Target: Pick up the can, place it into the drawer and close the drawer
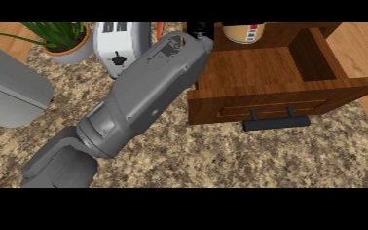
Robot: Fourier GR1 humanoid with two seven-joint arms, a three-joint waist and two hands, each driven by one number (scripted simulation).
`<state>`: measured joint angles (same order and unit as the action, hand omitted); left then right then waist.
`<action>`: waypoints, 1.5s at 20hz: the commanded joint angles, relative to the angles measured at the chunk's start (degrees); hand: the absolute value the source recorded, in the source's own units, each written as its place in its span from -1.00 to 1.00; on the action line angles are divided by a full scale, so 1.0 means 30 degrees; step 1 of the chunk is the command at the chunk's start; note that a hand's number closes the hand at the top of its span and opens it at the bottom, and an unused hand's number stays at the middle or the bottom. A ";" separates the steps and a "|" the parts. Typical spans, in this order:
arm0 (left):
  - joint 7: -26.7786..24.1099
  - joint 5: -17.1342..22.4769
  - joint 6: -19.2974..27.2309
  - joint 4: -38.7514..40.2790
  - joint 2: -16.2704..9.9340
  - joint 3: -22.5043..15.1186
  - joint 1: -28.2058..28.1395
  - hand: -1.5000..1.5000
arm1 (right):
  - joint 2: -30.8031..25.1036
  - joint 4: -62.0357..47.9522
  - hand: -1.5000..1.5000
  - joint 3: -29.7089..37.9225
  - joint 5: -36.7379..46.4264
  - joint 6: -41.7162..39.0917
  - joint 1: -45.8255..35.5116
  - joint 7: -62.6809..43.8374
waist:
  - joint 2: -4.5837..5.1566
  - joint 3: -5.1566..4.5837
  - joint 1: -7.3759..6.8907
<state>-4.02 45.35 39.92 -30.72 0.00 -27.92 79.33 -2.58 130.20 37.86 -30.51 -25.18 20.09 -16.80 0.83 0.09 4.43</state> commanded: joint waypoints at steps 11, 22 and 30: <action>-0.1878 0.2398 0.1088 0.1581 0.0000 -0.2084 -0.0594 -1.00 | -0.0135 0.0381 -1.00 -0.0143 -0.0050 0.0403 -0.0544 -0.0724 | 0.0150 -0.0002 0.0249; -0.2666 0.3972 0.2078 0.1314 0.0000 -0.2307 0.0224 -1.00 | -0.0722 0.1483 -1.00 0.0507 0.1899 -0.0977 -0.0947 0.1426 | 0.0077 0.0013 0.0368; -0.3910 0.4729 0.1879 0.0943 0.0000 -0.2336 0.0604 -1.00 | -0.1637 0.1954 -1.00 -0.0691 0.6320 -0.1841 -0.2929 0.3648 | 0.0136 0.0007 -0.0198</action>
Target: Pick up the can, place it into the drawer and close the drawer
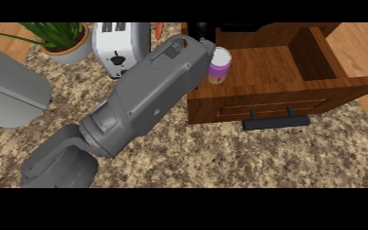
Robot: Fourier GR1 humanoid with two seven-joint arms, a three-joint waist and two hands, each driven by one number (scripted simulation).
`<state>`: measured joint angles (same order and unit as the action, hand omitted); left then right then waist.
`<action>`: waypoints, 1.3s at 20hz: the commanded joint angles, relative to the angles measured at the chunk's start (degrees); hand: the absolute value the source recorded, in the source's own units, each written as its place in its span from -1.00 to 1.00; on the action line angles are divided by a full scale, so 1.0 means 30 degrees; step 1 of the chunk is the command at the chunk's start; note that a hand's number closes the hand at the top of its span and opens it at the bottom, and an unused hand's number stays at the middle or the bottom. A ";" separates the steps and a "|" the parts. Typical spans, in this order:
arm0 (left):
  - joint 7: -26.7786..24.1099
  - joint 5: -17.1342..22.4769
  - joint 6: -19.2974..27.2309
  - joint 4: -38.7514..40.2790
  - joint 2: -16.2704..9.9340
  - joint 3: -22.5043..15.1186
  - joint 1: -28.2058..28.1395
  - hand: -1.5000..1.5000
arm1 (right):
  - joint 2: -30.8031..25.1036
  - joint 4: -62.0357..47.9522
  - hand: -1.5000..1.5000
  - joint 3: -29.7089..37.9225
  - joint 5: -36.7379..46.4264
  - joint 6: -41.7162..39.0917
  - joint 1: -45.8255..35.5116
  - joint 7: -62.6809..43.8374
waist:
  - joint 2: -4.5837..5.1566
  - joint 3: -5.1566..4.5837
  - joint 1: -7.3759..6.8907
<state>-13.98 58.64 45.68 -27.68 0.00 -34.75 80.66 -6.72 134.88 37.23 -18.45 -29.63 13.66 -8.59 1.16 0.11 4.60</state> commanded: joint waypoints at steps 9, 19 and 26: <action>-0.0920 0.0761 0.0028 -0.0656 0.0000 -0.0268 0.0158 -1.00 | 0.0339 0.0082 -1.00 -0.5265 1.0719 0.0771 -0.3741 0.1756 | -0.0061 -0.0015 -0.1234; 0.0944 0.0358 0.0361 -0.0365 -0.0232 0.0430 0.1280 -1.00 | 0.0566 -0.4565 -1.00 -1.0692 1.9584 0.4344 -0.7293 0.2556 | -0.0294 -0.0032 -0.1802; 0.0815 -0.0439 0.0113 -0.1127 -0.0988 0.0342 -0.0484 -1.00 | 0.0024 -0.9843 -1.00 -1.3042 2.3698 0.6247 -1.0514 0.3239 | -0.0298 -0.0039 -0.1932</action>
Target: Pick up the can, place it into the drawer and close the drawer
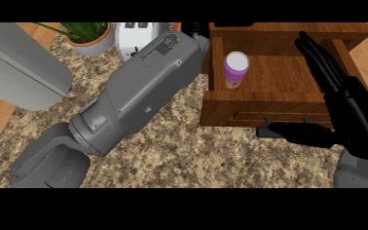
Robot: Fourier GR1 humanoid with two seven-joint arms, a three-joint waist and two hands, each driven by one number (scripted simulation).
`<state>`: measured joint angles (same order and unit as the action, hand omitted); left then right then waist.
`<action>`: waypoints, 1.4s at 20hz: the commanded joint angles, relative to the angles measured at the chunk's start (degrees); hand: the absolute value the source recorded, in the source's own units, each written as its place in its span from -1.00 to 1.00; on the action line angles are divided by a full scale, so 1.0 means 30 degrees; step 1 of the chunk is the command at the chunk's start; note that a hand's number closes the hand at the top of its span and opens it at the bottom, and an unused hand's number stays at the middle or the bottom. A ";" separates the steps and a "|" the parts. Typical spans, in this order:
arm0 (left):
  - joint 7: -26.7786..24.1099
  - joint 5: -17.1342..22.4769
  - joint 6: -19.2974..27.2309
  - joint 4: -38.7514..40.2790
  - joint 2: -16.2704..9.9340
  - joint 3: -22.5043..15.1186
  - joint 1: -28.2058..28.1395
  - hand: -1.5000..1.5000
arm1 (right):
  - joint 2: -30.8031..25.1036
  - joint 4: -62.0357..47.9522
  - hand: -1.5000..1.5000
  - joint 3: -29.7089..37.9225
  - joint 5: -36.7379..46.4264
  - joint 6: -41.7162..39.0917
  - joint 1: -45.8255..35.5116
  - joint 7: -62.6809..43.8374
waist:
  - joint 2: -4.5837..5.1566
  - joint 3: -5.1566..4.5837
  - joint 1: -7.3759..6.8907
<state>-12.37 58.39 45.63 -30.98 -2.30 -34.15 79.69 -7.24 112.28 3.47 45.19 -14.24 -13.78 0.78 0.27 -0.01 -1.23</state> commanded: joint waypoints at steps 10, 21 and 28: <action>0.2485 -0.1519 0.0545 -0.3117 -0.2868 -0.0400 -0.1342 -1.00 | -0.0396 -1.0590 -1.00 -0.2507 0.6553 0.4325 -0.4849 0.1134 | -0.0115 0.0003 -0.0292; 0.4694 -0.2268 0.1468 -0.7297 -0.5193 -0.0486 -0.3025 -1.00 | -0.0087 -2.1081 -1.00 -0.0879 0.8808 1.1457 -0.7801 0.2217 | -0.0055 0.0028 -0.0697; 0.4372 -0.2696 0.0594 -0.7457 -0.5905 0.0239 -0.3842 -1.00 | -0.0461 -2.5285 -1.00 0.0615 0.8856 1.4357 -1.0454 0.2734 | 0.0291 0.0038 -0.0683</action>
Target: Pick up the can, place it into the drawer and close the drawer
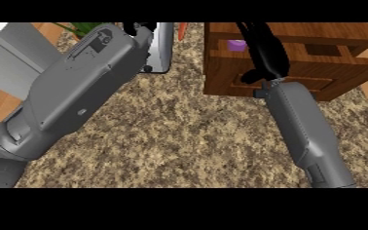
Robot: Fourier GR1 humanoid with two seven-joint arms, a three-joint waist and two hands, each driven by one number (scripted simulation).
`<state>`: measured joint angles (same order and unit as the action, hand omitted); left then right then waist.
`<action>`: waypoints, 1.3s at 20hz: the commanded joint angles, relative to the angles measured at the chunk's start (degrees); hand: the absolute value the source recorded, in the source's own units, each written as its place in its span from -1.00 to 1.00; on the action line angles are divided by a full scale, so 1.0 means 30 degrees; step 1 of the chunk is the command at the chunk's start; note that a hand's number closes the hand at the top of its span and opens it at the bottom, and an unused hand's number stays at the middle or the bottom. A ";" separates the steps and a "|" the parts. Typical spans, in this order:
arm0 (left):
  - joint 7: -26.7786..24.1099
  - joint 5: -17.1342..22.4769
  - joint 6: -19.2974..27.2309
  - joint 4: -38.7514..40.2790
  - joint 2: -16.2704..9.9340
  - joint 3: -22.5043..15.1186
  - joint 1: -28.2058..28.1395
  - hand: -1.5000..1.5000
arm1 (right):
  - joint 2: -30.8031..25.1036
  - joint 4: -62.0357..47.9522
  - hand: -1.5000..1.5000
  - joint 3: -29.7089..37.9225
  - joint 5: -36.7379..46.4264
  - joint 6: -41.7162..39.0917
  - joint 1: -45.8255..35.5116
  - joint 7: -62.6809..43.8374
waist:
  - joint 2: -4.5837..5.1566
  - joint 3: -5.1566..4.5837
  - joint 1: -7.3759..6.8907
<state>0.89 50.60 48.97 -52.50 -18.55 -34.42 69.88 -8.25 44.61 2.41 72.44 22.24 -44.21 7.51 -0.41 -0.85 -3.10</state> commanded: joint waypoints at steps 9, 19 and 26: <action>0.1009 -0.0642 -0.0718 -0.1781 -0.1930 0.0590 -0.1157 -1.00 | -0.0566 -0.6789 -1.00 0.2101 0.0119 0.4328 -0.3713 0.0553 | 0.0566 0.0326 -0.0321; 0.1648 -0.1139 -0.0973 -0.3427 -0.2874 0.0809 -0.1793 -1.00 | -0.1369 -0.9665 -1.00 0.2740 0.0729 0.5256 -0.7199 -0.0646 | 0.0805 0.0318 -0.0785; 0.2618 -0.1403 -0.0182 -0.4562 -0.2406 0.0384 -0.1498 -1.00 | -0.2296 -1.0586 -1.00 0.3083 0.0720 0.4764 -0.8637 -0.0774 | 0.0873 0.0344 -0.0963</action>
<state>7.54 46.90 47.93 -65.83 -26.12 -33.04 64.25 -12.50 13.00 10.28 75.27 36.32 -65.74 5.93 2.40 0.46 -5.88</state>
